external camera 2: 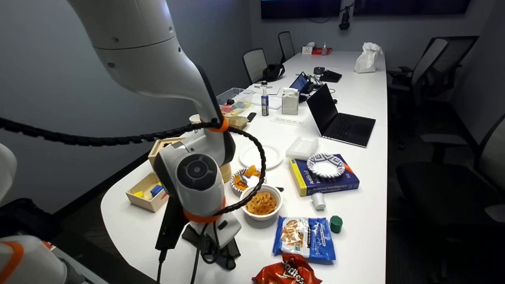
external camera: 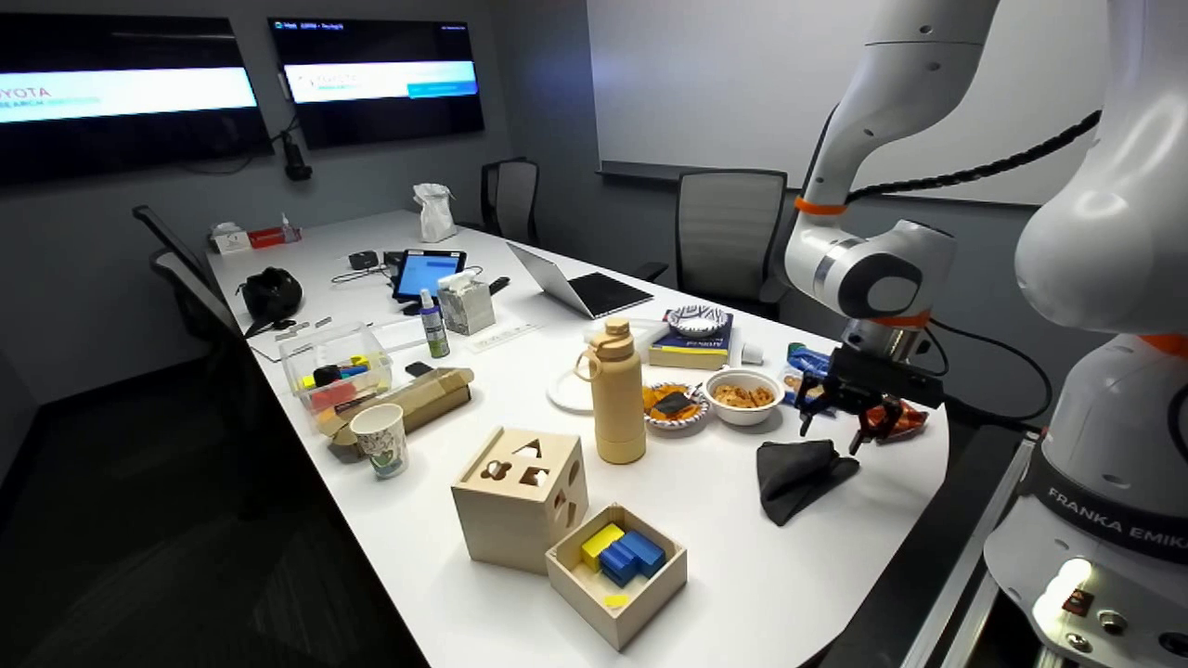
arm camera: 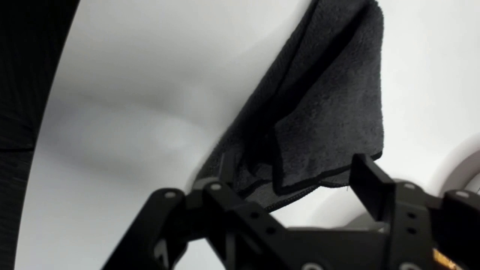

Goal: Unfold the dark grey towel.

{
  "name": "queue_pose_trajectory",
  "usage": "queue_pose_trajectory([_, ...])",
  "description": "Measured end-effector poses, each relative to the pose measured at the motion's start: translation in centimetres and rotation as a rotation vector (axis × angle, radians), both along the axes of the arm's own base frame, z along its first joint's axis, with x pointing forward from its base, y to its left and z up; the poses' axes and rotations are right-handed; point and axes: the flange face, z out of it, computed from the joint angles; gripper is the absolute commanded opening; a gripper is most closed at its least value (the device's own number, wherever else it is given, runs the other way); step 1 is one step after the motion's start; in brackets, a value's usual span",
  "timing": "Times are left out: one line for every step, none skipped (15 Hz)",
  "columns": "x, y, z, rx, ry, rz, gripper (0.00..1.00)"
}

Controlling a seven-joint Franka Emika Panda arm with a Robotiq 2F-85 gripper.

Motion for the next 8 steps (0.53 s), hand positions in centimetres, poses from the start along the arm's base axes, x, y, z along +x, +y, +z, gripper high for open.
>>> queue_pose_trajectory([0.1, 0.1, -0.1, -0.001, -0.005, -0.001, 0.41])
queue_pose_trajectory([0.1, 0.2, -0.2, -0.001, -0.009, -0.002, 0.31])
queue_pose_trajectory([0.1, 0.2, -0.3, -0.001, -0.012, -0.003, 0.25])
queue_pose_trajectory([0.0, 0.3, -0.5, -0.001, -0.015, -0.005, 0.18])
queue_pose_trajectory([0.0, 0.4, -0.7, -0.001, -0.017, -0.008, 0.09])
queue_pose_trajectory([-0.1, 0.4, -0.9, -0.001, -0.018, -0.01, 0.02])
queue_pose_trajectory([-0.2, 0.5, -1.0, -0.002, -0.019, -0.013, 0.0])
queue_pose_trajectory([-0.2, 0.5, -1.2, -0.003, -0.02, -0.016, 0.0])
